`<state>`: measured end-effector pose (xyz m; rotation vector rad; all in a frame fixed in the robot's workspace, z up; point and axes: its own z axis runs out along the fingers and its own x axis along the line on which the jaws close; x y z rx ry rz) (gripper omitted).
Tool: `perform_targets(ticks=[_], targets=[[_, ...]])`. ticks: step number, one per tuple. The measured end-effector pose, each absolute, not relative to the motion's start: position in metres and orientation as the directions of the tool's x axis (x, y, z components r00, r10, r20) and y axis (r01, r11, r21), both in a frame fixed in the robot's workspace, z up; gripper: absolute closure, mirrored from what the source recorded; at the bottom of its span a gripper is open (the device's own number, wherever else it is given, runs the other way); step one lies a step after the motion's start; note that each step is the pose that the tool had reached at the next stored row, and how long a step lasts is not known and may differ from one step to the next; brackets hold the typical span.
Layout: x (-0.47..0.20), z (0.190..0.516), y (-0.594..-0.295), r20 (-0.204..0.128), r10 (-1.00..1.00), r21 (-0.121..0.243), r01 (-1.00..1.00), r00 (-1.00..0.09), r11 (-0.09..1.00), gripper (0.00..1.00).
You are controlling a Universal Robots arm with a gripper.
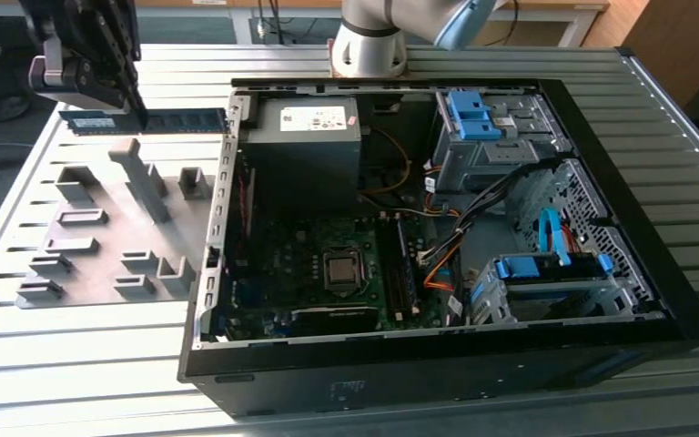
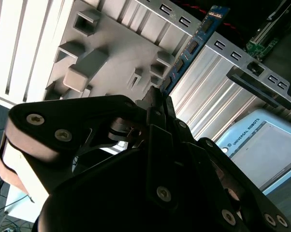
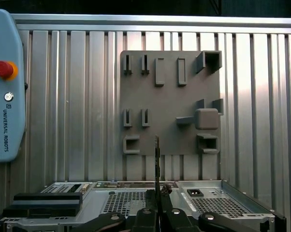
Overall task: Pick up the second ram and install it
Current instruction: 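Pick up the second ram and move it above second insertion slot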
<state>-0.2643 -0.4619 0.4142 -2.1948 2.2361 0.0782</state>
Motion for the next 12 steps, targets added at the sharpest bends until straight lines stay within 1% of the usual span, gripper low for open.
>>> perform_targets(ticks=[12], targets=[[-0.237,0.414,-0.462,-0.040,-0.999,0.031,-0.999,-0.019,0.018,0.86]])
